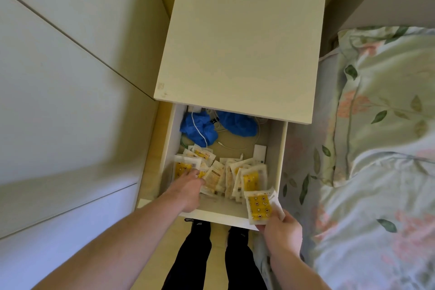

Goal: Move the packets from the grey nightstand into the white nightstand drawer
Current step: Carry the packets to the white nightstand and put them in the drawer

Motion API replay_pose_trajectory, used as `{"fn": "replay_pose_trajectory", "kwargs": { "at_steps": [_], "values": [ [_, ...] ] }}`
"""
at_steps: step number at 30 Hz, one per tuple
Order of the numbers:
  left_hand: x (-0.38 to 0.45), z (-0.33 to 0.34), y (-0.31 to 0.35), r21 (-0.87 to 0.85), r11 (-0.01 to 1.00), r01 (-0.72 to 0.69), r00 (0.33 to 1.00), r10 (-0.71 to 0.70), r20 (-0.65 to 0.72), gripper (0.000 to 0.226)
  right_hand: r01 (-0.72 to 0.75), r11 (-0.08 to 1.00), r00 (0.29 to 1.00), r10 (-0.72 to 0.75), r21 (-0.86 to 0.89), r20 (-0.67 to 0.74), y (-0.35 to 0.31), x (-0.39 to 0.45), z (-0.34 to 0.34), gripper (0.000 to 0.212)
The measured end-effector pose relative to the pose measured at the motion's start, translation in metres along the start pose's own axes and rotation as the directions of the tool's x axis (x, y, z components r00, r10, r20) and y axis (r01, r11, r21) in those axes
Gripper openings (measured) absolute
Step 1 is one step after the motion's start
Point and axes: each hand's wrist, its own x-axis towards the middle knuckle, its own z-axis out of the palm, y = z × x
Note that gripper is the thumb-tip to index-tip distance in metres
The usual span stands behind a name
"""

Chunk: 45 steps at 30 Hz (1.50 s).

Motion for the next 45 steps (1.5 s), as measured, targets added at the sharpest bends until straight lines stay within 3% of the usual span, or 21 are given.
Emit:
{"fn": "replay_pose_trajectory", "kwargs": {
  "at_steps": [4,9,12,17,22,30,35,41,45],
  "values": [
    [0.011,0.005,0.008,-0.215,0.975,0.065,0.998,-0.067,0.001,0.058,0.042,0.998,0.999,-0.041,0.05,-0.016,0.005,0.004,0.002,0.029],
    [0.031,0.009,0.014,-0.161,0.986,0.044,0.978,-0.076,-0.195,0.077,0.19,0.981,0.982,-0.189,0.035,-0.019,0.0,0.016,0.005,0.035],
    [0.049,0.011,0.019,-0.139,0.986,0.094,0.966,-0.124,-0.227,0.076,0.28,0.959,0.96,-0.28,0.045,0.001,-0.007,0.026,0.008,0.032],
    [0.066,0.015,0.031,-0.144,0.97,0.195,0.941,-0.226,-0.253,0.062,0.331,0.941,0.943,-0.333,0.071,0.019,-0.01,0.048,0.014,0.021],
    [0.063,0.011,0.034,-0.176,0.957,0.231,0.928,-0.271,-0.257,0.017,0.34,0.933,0.937,-0.346,0.117,0.043,-0.013,0.055,0.009,0.021],
    [0.025,-0.019,0.016,-0.368,0.882,0.295,0.882,-0.399,-0.249,0.011,0.326,0.937,0.941,-0.334,0.126,0.047,-0.018,0.049,-0.006,0.02],
    [-0.003,-0.038,-0.019,-0.169,0.927,0.333,0.884,-0.37,-0.287,0.019,0.335,0.937,0.935,-0.343,0.096,0.092,-0.024,0.04,-0.005,0.021],
    [0.005,-0.047,-0.021,0.273,0.93,0.245,0.965,-0.208,-0.159,0.038,0.298,0.95,0.938,-0.309,0.095,0.155,-0.024,0.046,0.021,0.015],
    [0.024,-0.049,-0.017,0.398,0.891,0.218,0.975,-0.182,-0.125,0.024,0.283,0.956,0.937,-0.294,0.083,0.187,-0.023,0.049,0.034,0.012]
  ]
}}
